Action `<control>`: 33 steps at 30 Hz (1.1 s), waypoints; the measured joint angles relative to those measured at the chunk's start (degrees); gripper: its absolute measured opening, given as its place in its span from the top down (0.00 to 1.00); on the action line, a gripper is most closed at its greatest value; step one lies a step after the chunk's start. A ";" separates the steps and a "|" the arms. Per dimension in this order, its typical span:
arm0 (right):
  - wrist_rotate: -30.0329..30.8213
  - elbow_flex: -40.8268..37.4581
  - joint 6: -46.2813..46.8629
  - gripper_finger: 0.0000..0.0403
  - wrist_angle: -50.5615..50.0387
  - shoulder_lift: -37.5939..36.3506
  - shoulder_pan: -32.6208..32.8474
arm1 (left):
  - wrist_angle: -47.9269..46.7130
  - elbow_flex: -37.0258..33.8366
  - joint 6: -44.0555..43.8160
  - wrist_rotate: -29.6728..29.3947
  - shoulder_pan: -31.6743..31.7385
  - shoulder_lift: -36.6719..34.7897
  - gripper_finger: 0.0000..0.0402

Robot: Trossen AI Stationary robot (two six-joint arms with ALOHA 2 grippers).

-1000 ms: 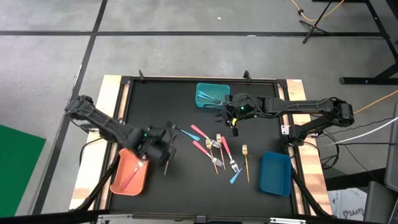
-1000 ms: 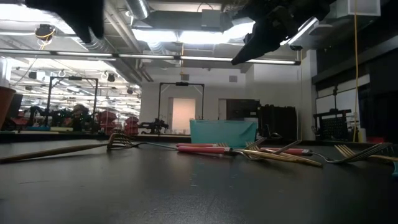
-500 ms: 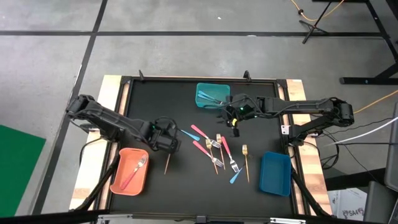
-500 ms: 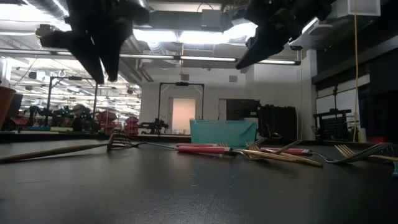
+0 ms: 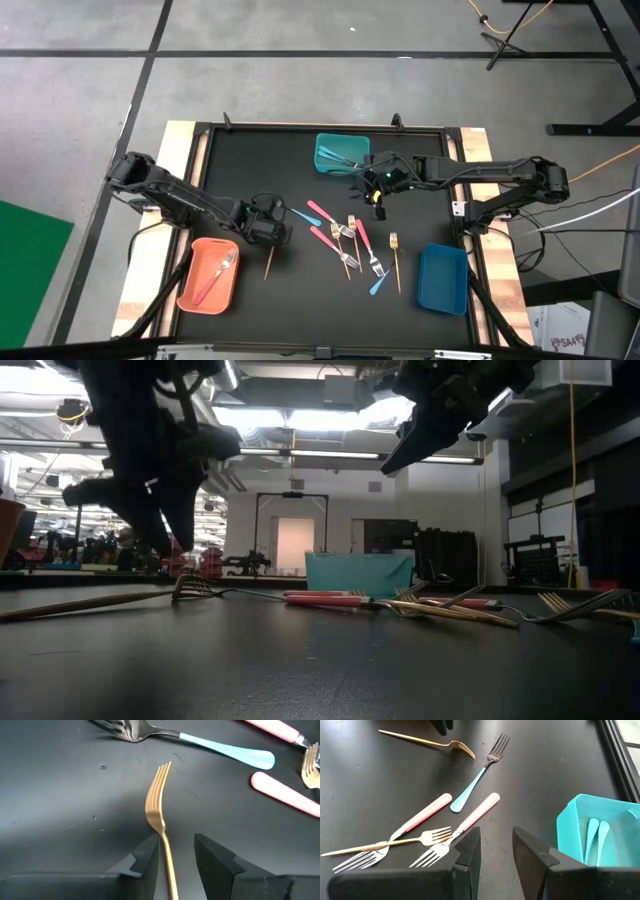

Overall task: Sort silverware by color (type)
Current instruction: Put the gold fork into the blue bin

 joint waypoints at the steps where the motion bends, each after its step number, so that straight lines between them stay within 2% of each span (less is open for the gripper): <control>1: 0.00 -0.01 0.00 0.75 -0.01 0.00 0.00 | 1.03 -0.78 -0.02 0.00 0.01 0.00 0.71; 17: -0.02 0.00 0.02 0.75 0.02 0.00 0.00 | 7.73 -5.33 -0.06 -0.05 0.12 0.00 0.71; 33: -0.01 0.00 0.00 0.75 0.02 0.00 0.00 | 8.03 -5.52 -0.08 -0.05 0.12 0.00 0.71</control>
